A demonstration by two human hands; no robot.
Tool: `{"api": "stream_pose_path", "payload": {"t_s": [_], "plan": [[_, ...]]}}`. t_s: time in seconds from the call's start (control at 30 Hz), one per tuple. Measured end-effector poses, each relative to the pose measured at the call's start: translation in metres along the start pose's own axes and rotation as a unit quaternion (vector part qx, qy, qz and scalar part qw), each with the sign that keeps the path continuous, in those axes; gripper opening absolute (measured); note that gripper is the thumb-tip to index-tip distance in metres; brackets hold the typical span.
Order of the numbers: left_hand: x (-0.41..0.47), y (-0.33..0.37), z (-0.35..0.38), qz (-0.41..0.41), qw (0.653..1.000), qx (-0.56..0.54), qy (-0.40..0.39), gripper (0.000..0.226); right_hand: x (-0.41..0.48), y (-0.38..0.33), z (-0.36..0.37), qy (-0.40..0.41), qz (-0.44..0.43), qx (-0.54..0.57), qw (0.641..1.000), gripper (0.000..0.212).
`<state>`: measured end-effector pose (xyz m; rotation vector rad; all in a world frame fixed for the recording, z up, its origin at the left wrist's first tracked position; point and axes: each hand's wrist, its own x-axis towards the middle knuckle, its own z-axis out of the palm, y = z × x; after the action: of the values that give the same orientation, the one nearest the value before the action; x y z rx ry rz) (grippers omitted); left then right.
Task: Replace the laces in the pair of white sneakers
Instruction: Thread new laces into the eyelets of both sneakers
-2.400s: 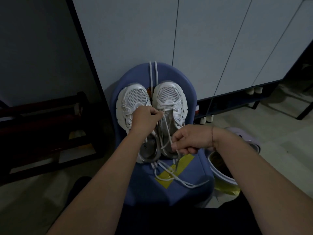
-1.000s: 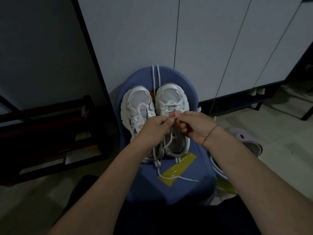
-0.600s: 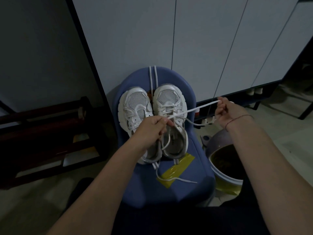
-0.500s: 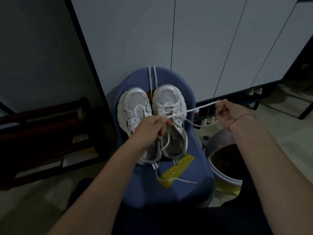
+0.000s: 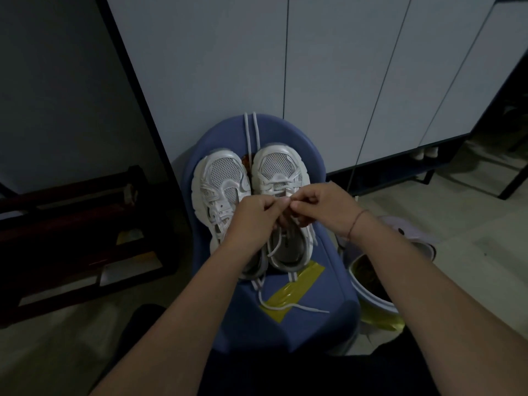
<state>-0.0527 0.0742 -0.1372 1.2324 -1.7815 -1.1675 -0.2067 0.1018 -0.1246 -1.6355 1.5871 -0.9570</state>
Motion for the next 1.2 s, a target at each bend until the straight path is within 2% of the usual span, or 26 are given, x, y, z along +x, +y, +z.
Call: {"api": "stream_pose_path", "payload": {"t_s": [0.13, 0.27, 0.47, 0.57, 0.67, 0.9, 1.0, 1.2], "plan": [[0.001, 0.001, 0.007, -0.007, 1.000, 0.018, 0.013, 0.028, 0.007, 0.005, -0.007, 0.078, 0.023, 0.014, 0.997, 0.007], [-0.007, 0.003, 0.014, -0.045, 0.999, 0.021, 0.019, 0.032, 0.019, 0.018, -0.012, 0.125, 0.028, -0.050, 0.991, 0.009], [-0.002, -0.003, 0.028, -0.135, 0.981, -0.139, -0.021, 0.040, 0.027, 0.020, -0.006, 0.095, 0.035, -0.124, 0.987, 0.011], [0.004, -0.002, 0.030, -0.175, 0.952, -0.248, -0.028, 0.027, 0.031, 0.021, -0.006, 0.113, 0.044, -0.152, 0.981, 0.010], [0.009, -0.001, 0.030, -0.203, 0.923, -0.325, -0.033, 0.026, 0.033, 0.024, -0.007, 0.136, 0.056, -0.194, 0.970, 0.013], [0.018, -0.001, 0.031, -0.240, 0.899, -0.367, -0.020, 0.027, 0.033, 0.024, -0.013, 0.094, 0.041, -0.184, 0.978, 0.011], [0.019, -0.003, 0.032, -0.245, 0.894, -0.375, -0.018, 0.024, 0.033, 0.025, -0.012, 0.107, 0.043, -0.188, 0.975, 0.009], [0.018, -0.004, 0.034, -0.233, 0.889, -0.395, -0.006, 0.024, 0.033, 0.019, -0.010, 0.100, 0.034, -0.253, 0.962, 0.010]]}}
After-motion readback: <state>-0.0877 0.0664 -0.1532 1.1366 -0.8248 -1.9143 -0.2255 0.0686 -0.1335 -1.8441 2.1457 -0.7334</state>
